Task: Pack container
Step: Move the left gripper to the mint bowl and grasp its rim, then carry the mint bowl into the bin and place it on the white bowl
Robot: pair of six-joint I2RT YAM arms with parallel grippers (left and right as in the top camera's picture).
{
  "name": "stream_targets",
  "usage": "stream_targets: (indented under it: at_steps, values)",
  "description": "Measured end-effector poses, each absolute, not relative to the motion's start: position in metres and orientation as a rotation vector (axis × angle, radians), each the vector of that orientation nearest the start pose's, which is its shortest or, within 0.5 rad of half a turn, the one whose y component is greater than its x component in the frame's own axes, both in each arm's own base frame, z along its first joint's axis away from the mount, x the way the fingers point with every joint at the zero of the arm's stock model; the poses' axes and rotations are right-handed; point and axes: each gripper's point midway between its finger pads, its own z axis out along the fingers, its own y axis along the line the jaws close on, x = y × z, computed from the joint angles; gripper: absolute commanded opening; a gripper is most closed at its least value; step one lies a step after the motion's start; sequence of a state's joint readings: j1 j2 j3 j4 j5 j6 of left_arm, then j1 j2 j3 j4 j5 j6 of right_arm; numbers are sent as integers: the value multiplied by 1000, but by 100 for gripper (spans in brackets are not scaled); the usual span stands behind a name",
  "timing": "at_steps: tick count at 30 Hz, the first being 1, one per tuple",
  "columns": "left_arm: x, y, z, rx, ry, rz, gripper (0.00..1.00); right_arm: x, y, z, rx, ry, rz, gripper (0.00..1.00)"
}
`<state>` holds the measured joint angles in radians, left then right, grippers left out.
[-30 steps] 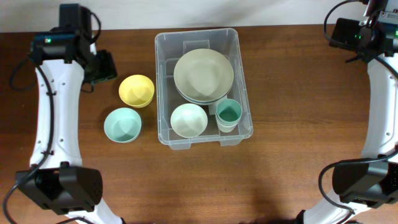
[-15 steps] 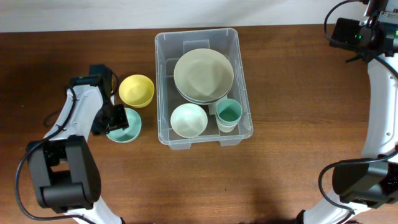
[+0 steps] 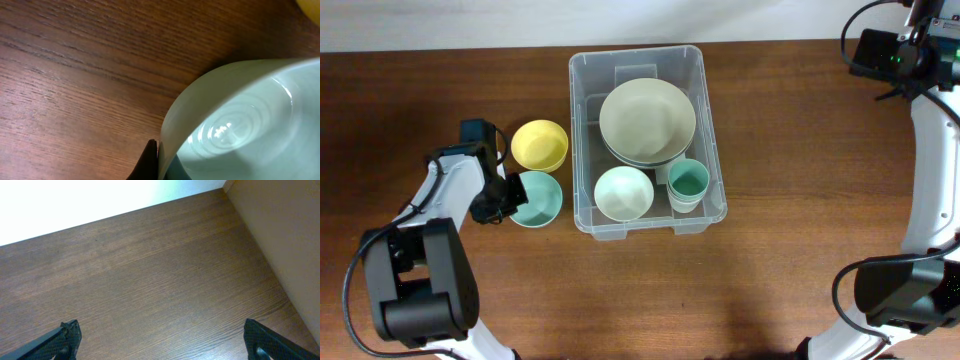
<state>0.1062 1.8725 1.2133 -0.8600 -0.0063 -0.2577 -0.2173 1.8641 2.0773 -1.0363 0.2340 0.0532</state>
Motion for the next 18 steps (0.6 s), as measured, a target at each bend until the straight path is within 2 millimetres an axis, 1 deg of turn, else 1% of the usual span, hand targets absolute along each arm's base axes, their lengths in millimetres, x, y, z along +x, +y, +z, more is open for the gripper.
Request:
stream_targets:
  at_steps: [3, 7, 8, 9, 10, 12, 14, 15, 16, 17, 18]
  values:
    - [334, 38, 18, -565, 3061, 21, 1, 467, -144, 300, 432, 2355, -357, 99]
    - [325, 45, 29, -576, 3101, 84, 1, 467, -144, 300, 432, 2355, -357, 99]
    - [320, 49, 36, -587, 3112, 109, 1, 467, -144, 300, 432, 2355, -356, 99]
    - [320, 51, 41, -592, 3104, 116, 1, 467, -144, 300, 431, 2356, -357, 99]
    - [321, 54, 52, -598, 3092, 127, 1, 467, -144, 300, 431, 2356, -357, 99]
    - [328, 58, 79, -599, 3025, 129, 1, 467, -144, 300, 432, 2356, -357, 99]
    - [342, 59, 127, -586, 2880, 97, 1, 467, -144, 300, 432, 2356, -357, 99]
    - [348, 56, 156, -570, 2793, 59, 1, 467, -144, 300, 431, 2356, -357, 99]
    - [349, 54, 172, -559, 2746, 33, 1, 467, -144, 300, 431, 2356, -357, 99]
    - [349, 46, 203, -530, 2657, -37, 1, 467, -144, 300, 432, 2356, -357, 99]
    - [345, 39, 225, -501, 2596, -81, 1, 467, -144, 300, 432, 2356, -357, 99]
